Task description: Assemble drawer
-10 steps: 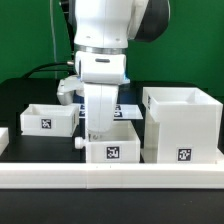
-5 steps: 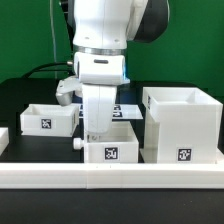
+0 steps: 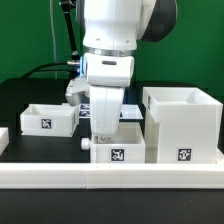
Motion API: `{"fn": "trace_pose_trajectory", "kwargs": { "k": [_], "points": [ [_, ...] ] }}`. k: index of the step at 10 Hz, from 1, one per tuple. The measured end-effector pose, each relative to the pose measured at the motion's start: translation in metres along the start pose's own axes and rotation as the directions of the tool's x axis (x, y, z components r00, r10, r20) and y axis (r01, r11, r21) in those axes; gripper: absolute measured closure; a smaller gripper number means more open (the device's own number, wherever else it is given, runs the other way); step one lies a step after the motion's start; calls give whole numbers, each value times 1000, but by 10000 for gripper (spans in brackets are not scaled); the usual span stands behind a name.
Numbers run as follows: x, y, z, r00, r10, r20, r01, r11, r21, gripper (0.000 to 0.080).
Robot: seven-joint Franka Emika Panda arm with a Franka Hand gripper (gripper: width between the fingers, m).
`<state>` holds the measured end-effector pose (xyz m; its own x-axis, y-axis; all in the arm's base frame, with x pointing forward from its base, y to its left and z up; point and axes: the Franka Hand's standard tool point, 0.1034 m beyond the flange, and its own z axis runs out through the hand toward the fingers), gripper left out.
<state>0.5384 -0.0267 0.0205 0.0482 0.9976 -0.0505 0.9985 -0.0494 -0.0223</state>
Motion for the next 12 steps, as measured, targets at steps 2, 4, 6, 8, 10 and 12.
{"fn": "trace_pose_trajectory", "kwargs": {
  "k": [2,4,6,8,10,12],
  "points": [
    [1,-2,1,1000,-2,1,2,1000,14,758],
    [6,-2,1,1000,-11,-1,11,1000,13,758],
    [5,-3,1,1000,-9,-1,9,1000,14,758],
    [8,-2,1,1000,-14,-4,14,1000,13,758],
    [15,-2,1,1000,-24,-9,24,1000,9,758],
    [16,-1,3,1000,-25,-11,25,1000,4,758]
  ]
}}
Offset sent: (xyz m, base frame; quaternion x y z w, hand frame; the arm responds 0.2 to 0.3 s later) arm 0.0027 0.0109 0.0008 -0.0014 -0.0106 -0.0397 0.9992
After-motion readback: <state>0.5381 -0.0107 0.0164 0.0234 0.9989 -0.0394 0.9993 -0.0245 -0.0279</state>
